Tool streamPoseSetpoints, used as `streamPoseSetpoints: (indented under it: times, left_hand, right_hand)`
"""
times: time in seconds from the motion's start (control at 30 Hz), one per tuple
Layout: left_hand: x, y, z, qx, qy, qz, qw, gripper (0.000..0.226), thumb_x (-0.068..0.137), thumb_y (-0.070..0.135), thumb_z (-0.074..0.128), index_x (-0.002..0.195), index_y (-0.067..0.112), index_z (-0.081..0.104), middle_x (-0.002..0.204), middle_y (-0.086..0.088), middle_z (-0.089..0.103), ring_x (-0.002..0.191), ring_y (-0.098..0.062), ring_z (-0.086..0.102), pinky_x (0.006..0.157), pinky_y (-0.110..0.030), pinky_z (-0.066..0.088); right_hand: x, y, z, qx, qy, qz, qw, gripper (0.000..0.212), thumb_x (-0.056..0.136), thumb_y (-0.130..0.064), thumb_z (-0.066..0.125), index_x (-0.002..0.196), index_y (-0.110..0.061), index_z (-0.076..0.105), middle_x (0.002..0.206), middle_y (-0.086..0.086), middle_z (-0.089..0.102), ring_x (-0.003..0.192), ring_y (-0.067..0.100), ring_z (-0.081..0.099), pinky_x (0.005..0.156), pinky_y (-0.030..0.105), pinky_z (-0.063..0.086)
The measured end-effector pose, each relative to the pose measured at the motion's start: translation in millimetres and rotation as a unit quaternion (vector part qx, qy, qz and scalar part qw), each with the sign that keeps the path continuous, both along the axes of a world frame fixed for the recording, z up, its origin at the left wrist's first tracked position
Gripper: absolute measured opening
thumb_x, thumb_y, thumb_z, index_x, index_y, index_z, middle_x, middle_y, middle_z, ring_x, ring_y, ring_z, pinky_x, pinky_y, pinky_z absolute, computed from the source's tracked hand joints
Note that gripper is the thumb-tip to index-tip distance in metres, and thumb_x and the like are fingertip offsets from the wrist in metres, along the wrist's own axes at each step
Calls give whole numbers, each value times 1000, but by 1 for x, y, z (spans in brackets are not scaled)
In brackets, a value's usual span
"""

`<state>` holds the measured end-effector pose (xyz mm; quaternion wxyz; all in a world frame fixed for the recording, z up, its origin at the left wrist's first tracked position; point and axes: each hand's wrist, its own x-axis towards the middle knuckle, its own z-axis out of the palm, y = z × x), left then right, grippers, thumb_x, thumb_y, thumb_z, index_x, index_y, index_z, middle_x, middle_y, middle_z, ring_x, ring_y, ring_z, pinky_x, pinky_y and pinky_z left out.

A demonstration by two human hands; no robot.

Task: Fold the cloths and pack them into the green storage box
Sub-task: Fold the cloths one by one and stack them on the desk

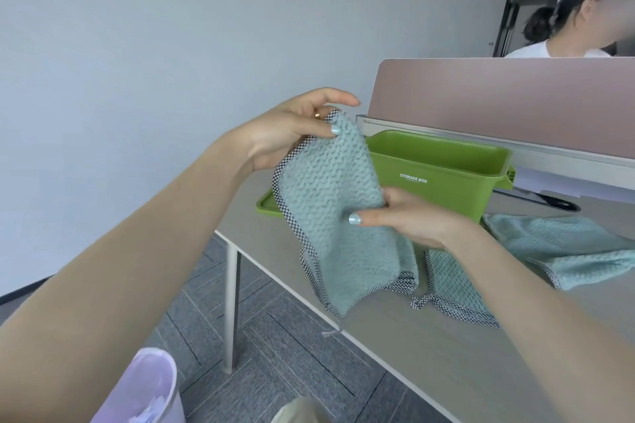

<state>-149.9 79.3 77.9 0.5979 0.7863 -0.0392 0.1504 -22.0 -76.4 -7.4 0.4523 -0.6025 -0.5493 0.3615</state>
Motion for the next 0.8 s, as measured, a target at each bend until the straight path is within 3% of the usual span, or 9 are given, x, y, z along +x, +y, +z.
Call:
streamPoseSetpoints:
  times: [0.13,0.2,0.27,0.4,0.47,0.57,0.73,0.8]
  left_hand:
    - [1,9,-20,-122,-11,82,989,33,93,5,42,115,25,55,68,7,68,63,-5,65,60,-16,52]
    - [8,10,-41,-218,-20,126,967,23,95,12,40,109,21,57,67,7,69,63,-6,66,63,-17,54]
    - [12,10,-66,-351,-1,128,928,26,96,27,40,99,14,63,77,-2,73,71,-14,69,71,-25,55]
    - [13,-4,-108,-559,-18,95,824,66,95,51,29,101,-1,70,99,-21,71,84,-30,72,81,-44,54]
    - [15,-15,-125,-586,-1,80,806,73,96,52,23,92,0,75,100,-20,72,88,-32,71,86,-47,53]
    - [14,-27,-138,-597,61,73,797,64,95,52,31,118,2,63,119,-23,64,109,-37,61,99,-49,41]
    - [8,-45,-136,-581,47,118,804,63,94,55,31,102,1,62,91,-23,73,95,-34,63,79,-45,47]
    - [8,-42,-135,-558,45,141,816,69,90,62,29,100,4,64,91,-19,73,96,-32,62,79,-43,46]
  right_hand:
    - [-11,1,-2,28,81,17,996,31,67,-12,74,95,-18,64,94,-5,72,85,10,69,79,24,56]
    - [-16,4,2,58,127,-2,990,28,66,-15,66,94,-16,64,87,-5,74,79,11,70,74,24,57]
    - [-18,7,8,89,164,-21,982,26,66,-15,63,92,-14,63,79,-5,74,74,11,70,69,24,58]
    - [-12,14,17,119,226,-75,964,26,63,-17,65,88,-12,65,79,2,73,72,16,70,68,28,59]
    - [-5,16,18,117,241,-102,958,27,62,-21,67,88,-12,66,81,2,74,75,17,70,69,30,58]
    - [4,20,14,101,242,-125,957,20,71,-21,67,90,-13,66,86,3,74,80,18,71,72,32,57]
    - [13,25,5,67,239,-155,956,19,75,-21,67,91,-11,67,89,4,75,81,18,71,72,33,54]
    - [14,28,3,57,225,-162,959,13,79,-19,65,91,-12,67,86,3,75,79,17,72,68,30,55]
